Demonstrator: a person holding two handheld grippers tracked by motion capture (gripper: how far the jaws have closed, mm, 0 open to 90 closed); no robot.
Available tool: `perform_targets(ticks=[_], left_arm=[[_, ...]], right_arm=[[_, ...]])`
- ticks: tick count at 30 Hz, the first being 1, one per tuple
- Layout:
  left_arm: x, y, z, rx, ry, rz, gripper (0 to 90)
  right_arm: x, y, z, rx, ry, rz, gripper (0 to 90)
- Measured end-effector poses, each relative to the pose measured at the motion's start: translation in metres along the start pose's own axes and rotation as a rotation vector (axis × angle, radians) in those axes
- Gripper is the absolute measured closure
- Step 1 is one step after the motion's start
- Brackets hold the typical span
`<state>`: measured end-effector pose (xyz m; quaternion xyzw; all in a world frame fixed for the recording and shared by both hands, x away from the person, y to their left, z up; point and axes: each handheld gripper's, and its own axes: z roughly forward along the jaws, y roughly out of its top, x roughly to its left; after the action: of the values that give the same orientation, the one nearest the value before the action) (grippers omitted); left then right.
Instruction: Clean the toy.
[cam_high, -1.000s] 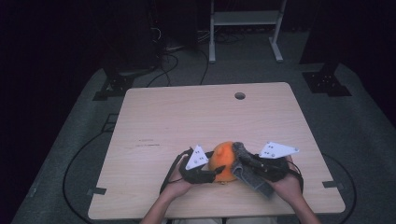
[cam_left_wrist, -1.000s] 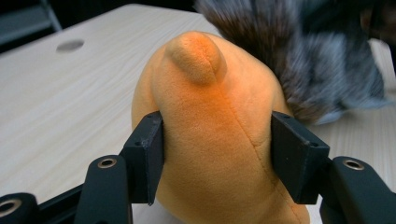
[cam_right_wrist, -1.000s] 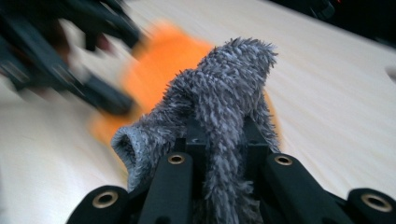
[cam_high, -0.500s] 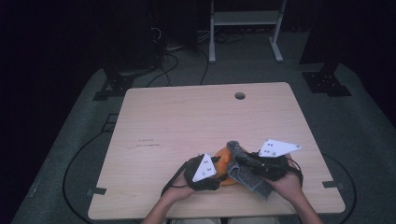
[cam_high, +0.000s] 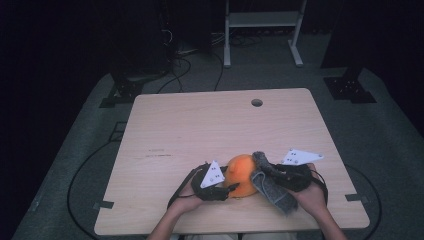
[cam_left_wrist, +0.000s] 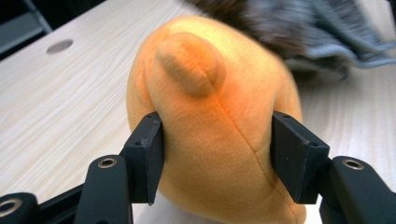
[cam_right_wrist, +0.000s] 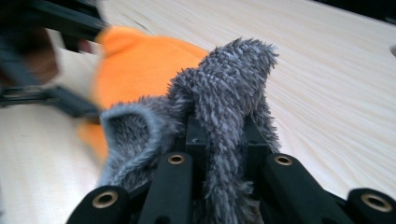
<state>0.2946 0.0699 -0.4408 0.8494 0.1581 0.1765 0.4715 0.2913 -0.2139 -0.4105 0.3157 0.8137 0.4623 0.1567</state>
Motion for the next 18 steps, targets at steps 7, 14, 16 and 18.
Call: perform_targets(ticks=[7,14,16,18], left_arm=[[0.014,0.0,-0.009,-0.023,-0.018,-0.051,22.6],[0.01,0.003,-0.015,-0.111,0.096,0.005,41.5],[0.011,-0.001,-0.011,-0.109,0.094,-0.024,47.2],[0.014,-0.001,-0.009,-0.094,0.105,-0.071,48.5]], right_arm=[[0.021,0.002,0.018,0.006,0.041,-0.062,77.1],[0.035,0.005,0.024,-0.009,0.026,-0.105,77.1],[0.03,0.004,0.022,-0.005,0.018,-0.088,77.1],[0.02,-0.001,0.02,0.014,-0.024,-0.072,77.1]])
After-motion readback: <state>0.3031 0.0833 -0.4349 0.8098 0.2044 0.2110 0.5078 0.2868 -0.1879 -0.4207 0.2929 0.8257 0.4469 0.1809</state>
